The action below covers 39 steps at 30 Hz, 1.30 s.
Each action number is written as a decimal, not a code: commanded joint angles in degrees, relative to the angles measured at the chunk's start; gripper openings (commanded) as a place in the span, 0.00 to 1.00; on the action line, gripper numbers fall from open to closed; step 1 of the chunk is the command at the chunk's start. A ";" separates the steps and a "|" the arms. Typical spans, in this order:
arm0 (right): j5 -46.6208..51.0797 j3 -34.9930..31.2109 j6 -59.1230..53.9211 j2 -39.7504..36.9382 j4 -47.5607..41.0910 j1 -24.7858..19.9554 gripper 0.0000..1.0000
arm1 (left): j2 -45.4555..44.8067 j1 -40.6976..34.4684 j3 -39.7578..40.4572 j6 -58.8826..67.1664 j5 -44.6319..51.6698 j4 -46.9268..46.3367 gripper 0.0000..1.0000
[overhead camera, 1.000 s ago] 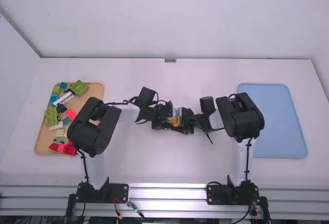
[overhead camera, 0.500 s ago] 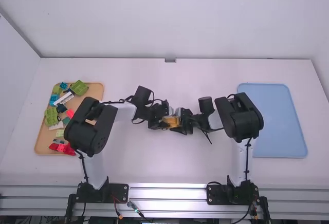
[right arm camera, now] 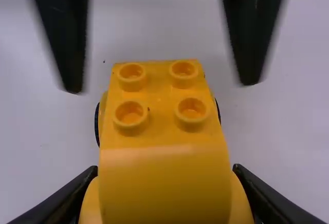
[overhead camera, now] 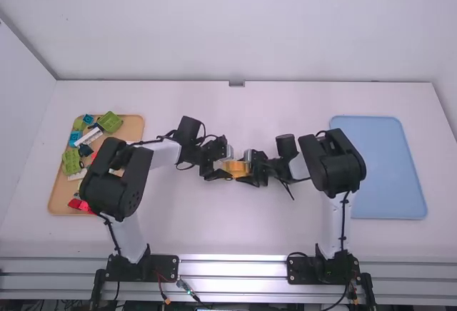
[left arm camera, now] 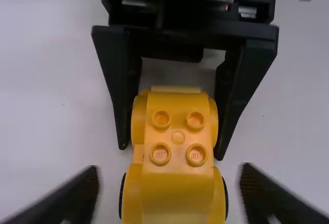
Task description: Assemble lego blocks to make yellow taxi
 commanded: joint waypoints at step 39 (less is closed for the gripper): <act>20.13 6.40 8.63 -14.71 -20.35 -4.37 0.43 | -13.79 15.13 -23.63 -35.78 -12.13 39.78 0.99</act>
